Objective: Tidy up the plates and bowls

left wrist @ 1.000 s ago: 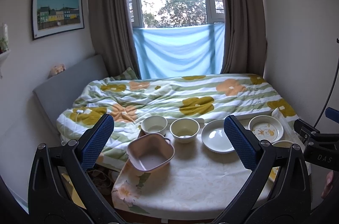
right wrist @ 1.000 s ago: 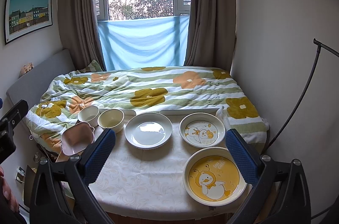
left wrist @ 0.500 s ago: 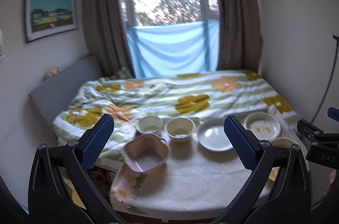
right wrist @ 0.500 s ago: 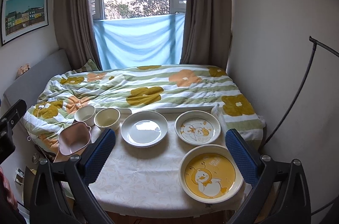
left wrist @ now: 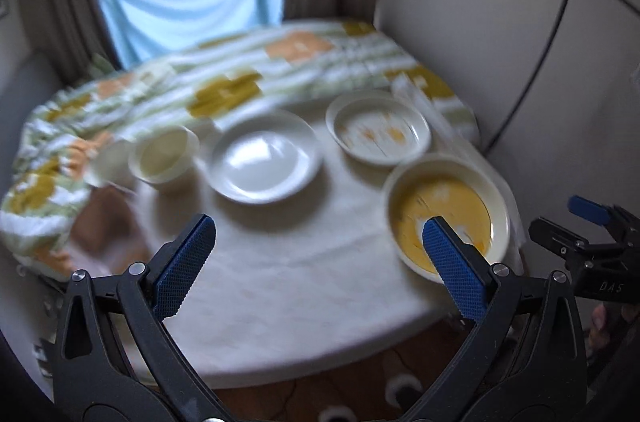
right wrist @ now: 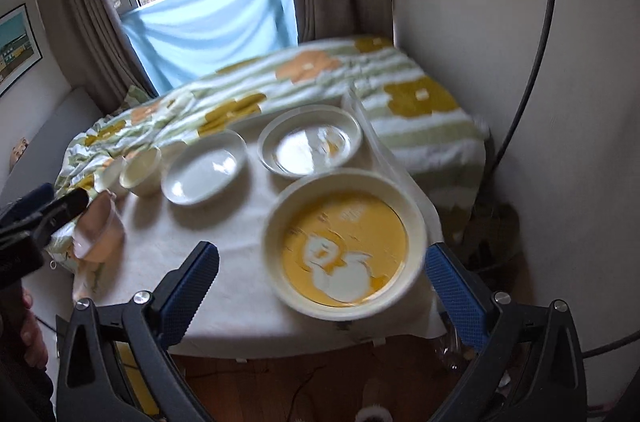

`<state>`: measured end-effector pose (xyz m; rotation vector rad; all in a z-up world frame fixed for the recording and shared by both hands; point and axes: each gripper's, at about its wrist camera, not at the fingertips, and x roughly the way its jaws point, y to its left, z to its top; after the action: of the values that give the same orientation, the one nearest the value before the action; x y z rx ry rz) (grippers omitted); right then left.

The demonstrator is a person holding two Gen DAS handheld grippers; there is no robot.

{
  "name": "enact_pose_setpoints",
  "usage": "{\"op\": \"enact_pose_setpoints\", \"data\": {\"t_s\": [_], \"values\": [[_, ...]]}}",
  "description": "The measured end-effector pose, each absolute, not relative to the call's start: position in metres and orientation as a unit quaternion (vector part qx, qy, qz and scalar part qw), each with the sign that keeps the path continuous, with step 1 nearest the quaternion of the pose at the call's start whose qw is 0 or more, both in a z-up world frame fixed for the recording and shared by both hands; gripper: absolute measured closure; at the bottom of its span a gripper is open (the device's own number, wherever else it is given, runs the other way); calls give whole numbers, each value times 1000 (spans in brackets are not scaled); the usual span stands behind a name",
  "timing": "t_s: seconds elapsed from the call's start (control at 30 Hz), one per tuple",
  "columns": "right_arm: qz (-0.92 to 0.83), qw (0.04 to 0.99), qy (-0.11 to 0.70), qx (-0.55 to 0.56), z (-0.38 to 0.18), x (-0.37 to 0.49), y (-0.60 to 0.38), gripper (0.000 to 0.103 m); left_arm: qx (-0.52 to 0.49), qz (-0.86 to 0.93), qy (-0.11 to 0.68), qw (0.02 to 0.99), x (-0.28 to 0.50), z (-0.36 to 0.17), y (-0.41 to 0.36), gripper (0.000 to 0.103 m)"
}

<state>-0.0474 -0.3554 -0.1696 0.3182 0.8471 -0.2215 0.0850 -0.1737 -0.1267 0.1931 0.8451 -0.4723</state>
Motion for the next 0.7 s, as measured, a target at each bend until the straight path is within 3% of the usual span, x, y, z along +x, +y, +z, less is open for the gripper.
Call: {"op": "enact_pose_setpoints", "data": {"t_s": [0.17, 0.23, 0.3, 0.47, 0.6, 0.7], "values": [[-70, 877, 445, 166, -216, -34, -401, 23, 70, -251, 466, 845, 102, -194, -227, 4], [-50, 870, 459, 173, -235, -28, -416, 34, 65, -247, 490, 834, 107, -217, -237, 13], [-32, 865, 469, 176, -248, -22, -427, 43, 63, -240, 507, 826, 114, -236, -246, 29], [2, 856, 484, 181, -268, -10, -444, 55, 50, -228, 540, 809, 120, -270, -262, 41], [20, 853, 491, 178, -278, -3, -456, 61, 51, -222, 555, 800, 124, -290, -272, 59], [31, 848, 497, 181, -286, 4, -463, 72, 46, -221, 566, 793, 127, -299, -276, 70]]}}
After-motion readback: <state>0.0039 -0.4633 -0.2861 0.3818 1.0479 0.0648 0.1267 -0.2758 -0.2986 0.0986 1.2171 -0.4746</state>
